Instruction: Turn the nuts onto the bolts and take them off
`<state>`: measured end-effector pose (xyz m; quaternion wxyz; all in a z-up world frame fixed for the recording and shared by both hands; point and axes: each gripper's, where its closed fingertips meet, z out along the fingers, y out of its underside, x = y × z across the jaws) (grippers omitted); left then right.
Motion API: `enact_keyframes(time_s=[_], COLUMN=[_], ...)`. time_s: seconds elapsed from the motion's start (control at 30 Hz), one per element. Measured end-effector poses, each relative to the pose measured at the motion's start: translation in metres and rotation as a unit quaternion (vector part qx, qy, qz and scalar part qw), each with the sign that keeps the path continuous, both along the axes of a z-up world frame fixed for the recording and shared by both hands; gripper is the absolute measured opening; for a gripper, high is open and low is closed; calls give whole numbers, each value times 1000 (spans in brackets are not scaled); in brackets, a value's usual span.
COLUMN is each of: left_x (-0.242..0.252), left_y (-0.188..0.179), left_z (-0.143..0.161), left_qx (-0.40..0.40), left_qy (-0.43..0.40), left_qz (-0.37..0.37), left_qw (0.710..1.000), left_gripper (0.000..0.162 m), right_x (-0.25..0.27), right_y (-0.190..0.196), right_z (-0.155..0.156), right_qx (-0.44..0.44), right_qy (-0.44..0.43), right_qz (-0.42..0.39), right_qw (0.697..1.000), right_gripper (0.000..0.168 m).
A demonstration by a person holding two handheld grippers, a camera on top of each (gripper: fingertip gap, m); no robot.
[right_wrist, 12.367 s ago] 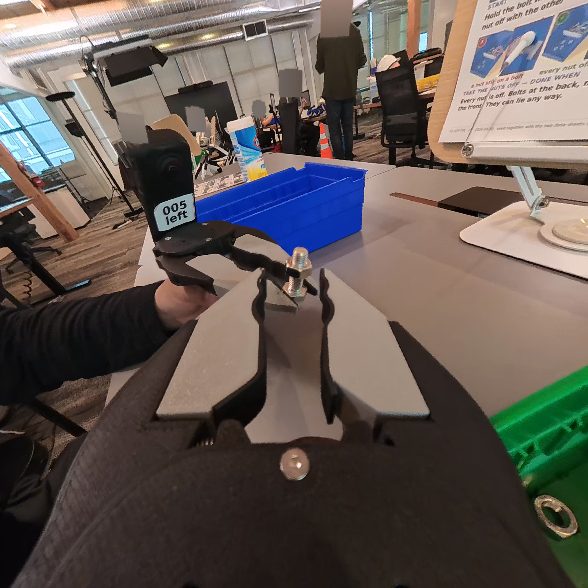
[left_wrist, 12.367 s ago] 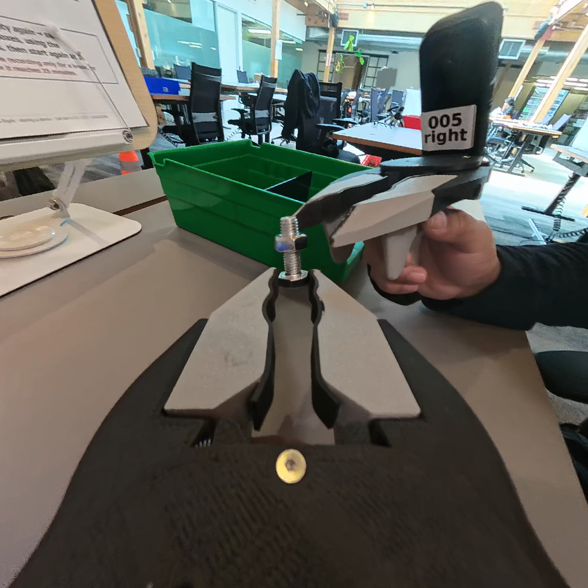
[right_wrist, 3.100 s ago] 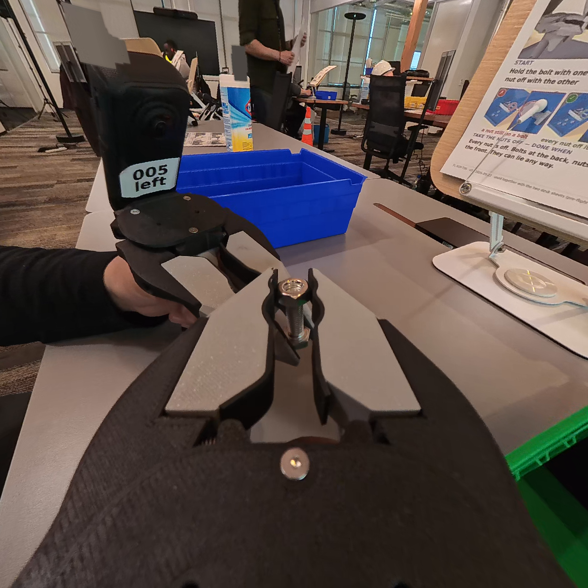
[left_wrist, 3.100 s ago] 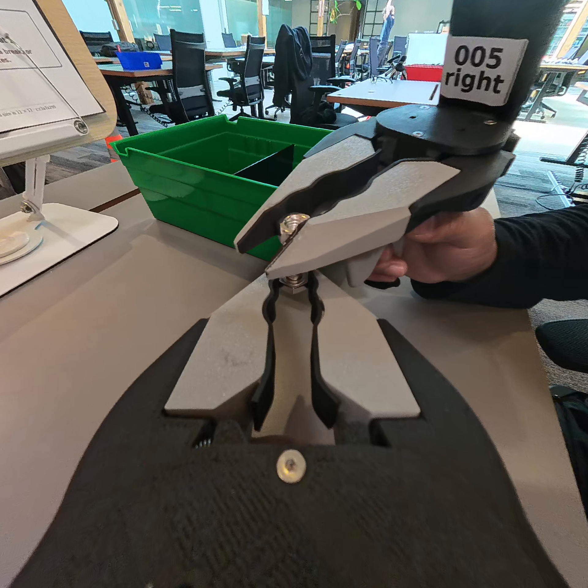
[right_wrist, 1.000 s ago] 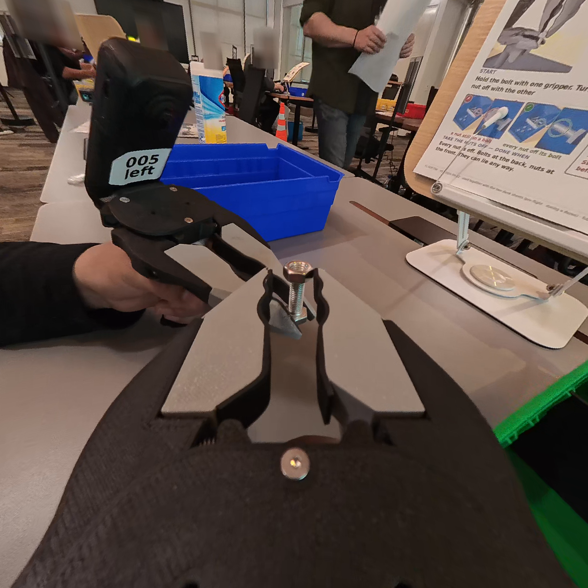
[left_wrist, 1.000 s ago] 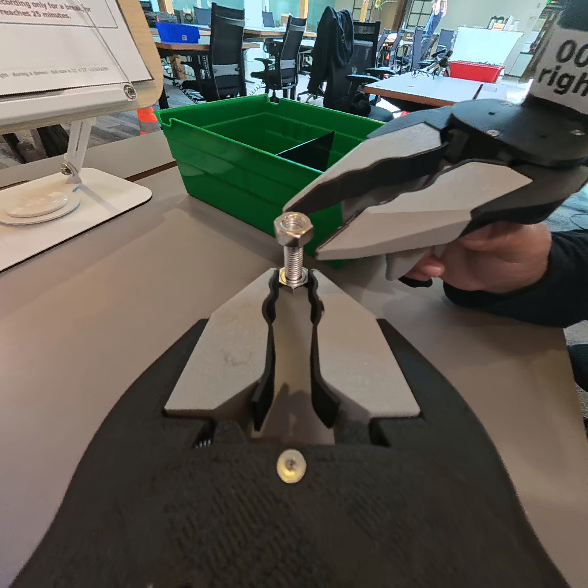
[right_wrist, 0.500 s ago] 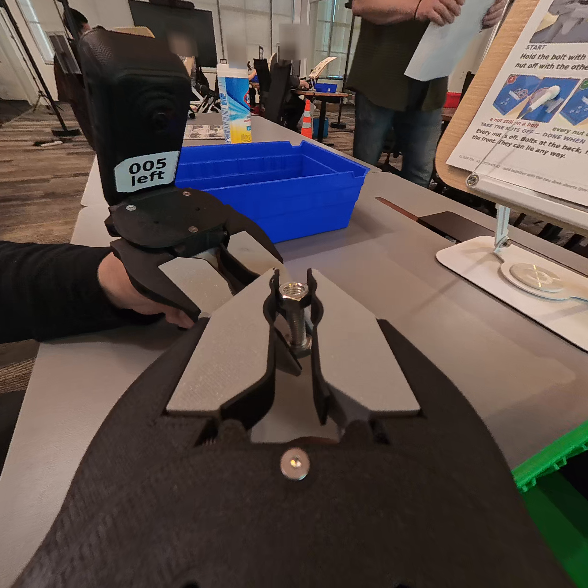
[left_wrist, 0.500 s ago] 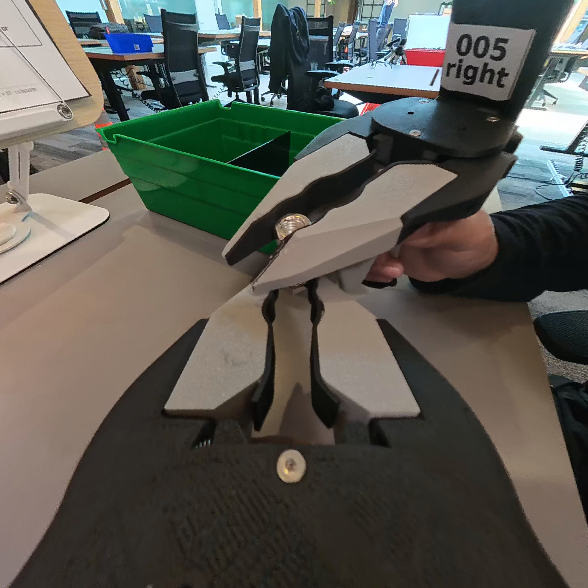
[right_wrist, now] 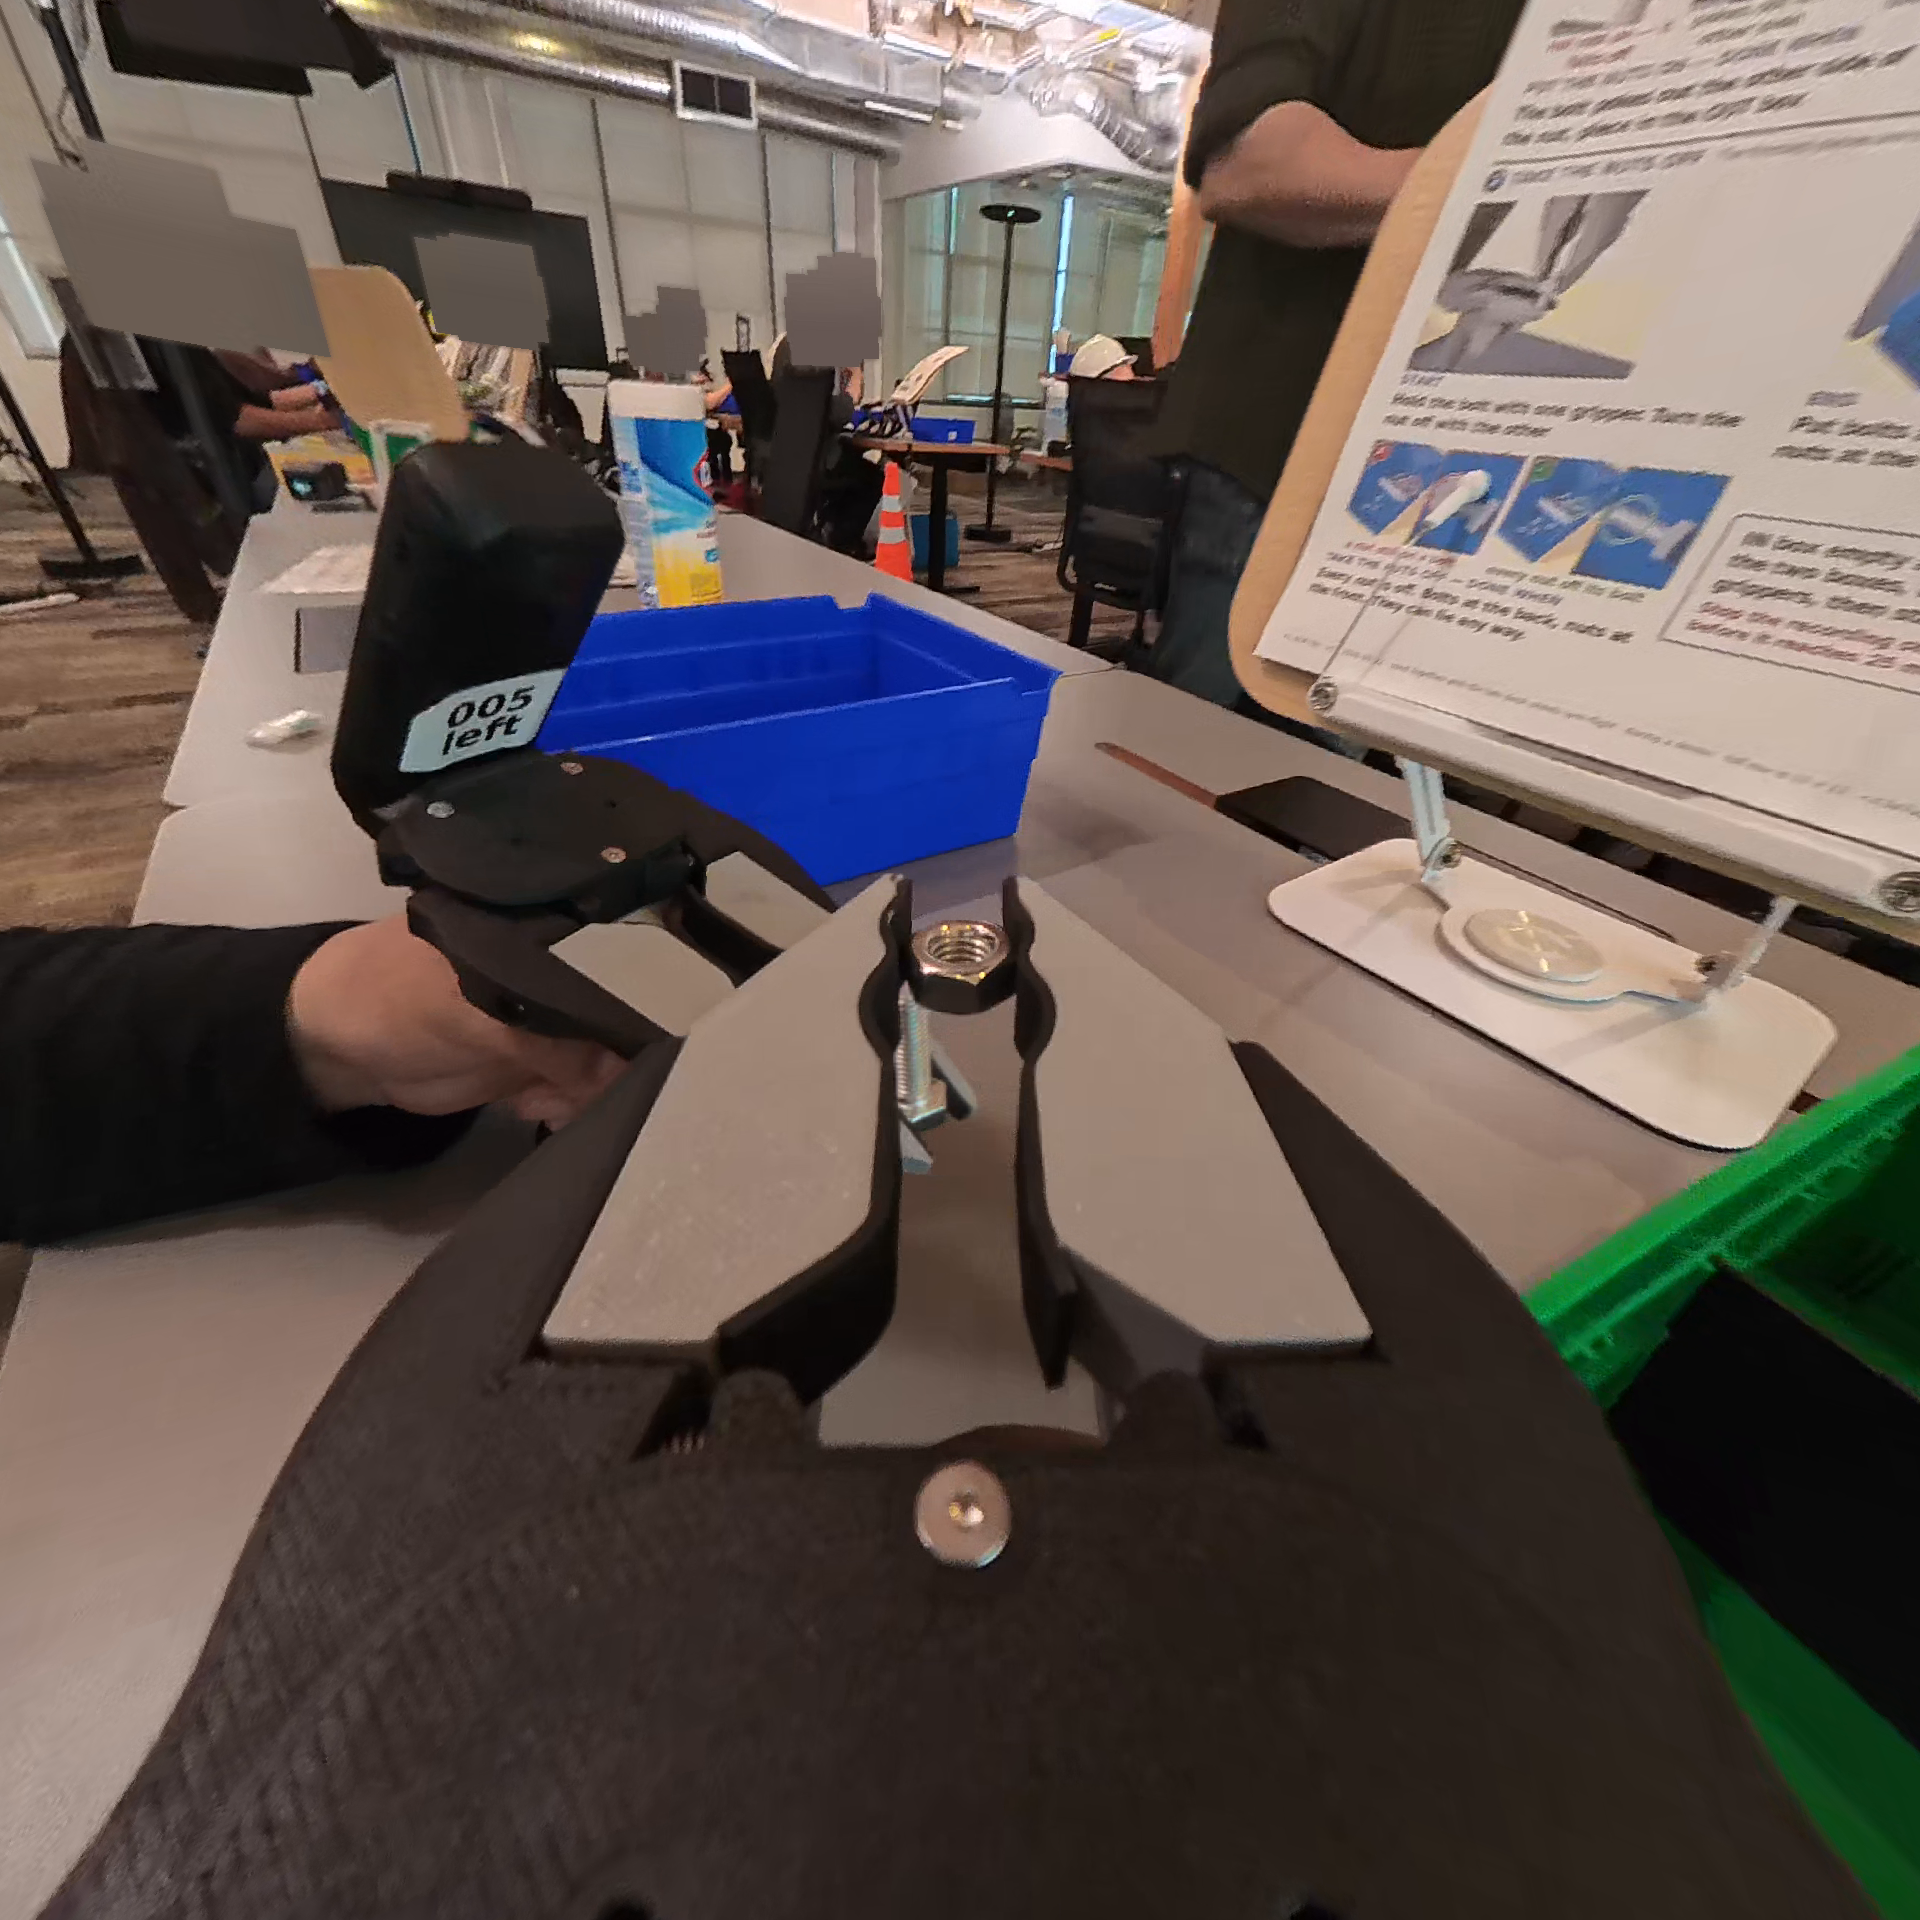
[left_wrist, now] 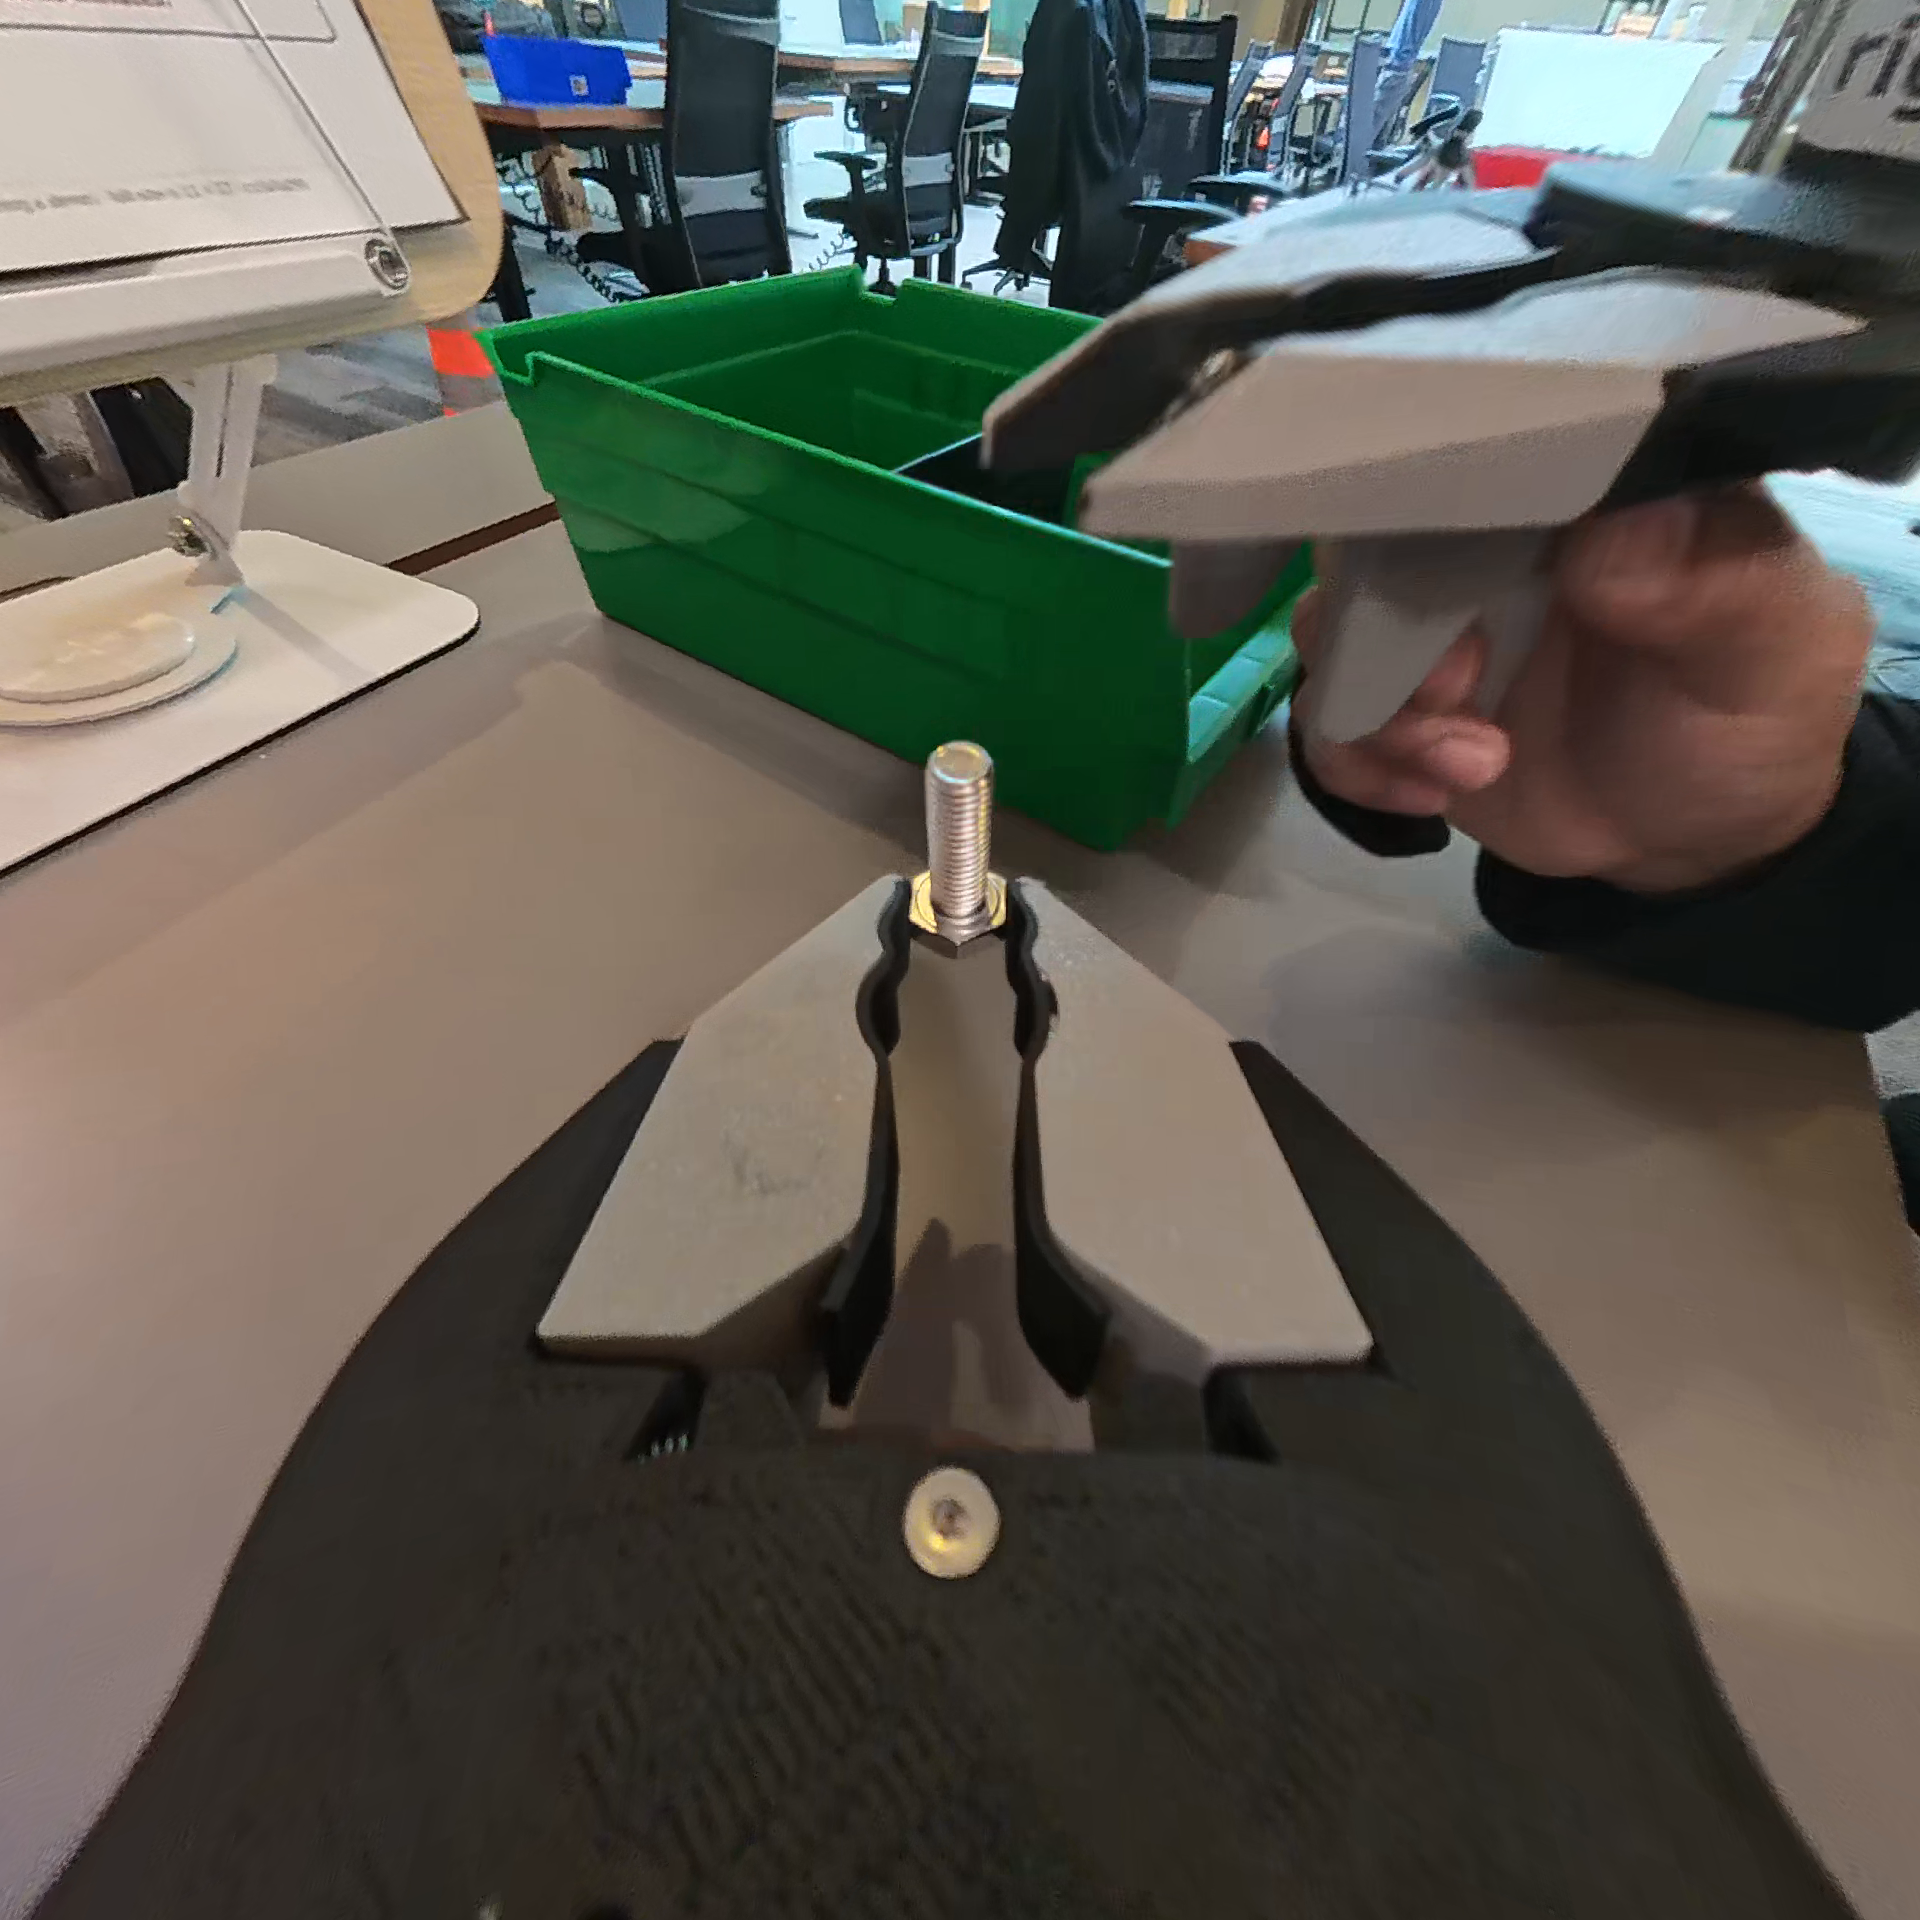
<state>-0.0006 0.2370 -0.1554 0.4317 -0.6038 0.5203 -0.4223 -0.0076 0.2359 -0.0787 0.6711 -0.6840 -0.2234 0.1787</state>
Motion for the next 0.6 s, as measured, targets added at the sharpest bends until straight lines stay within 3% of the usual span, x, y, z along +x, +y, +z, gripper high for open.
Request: enact_keyframes(time_s=[0.13, 0.3, 0.4, 0.53, 0.6], left_x=[-2, -4, -4, -4, -5], left_y=[7, 12, 13, 14, 16], left_z=[-4, -6, -6, -4, -3], left_qx=[-5, -11, -12, -17, -19], left_qy=[4, 4, 1, -6, -9], left_qz=[10, 15, 18, 19, 21], left_qw=[1000, 1000, 1000, 1000, 1000], left_gripper=[15, 15, 15, 15, 15], right_x=[21, 98, 149, 157, 157], right_y=[-1, -11, -7, -1, 2], right_z=[17, 55, 40, -9, -44], right_qx=[28, 67, 3, -137, -226], right_qy=[-14, -40, -71, -47, -46], right_qz=[-42, -152, -215, -159, -150], right_qw=[999, 985, 974, 977, 961], right_gripper=[14, 13, 13, 14, 14])
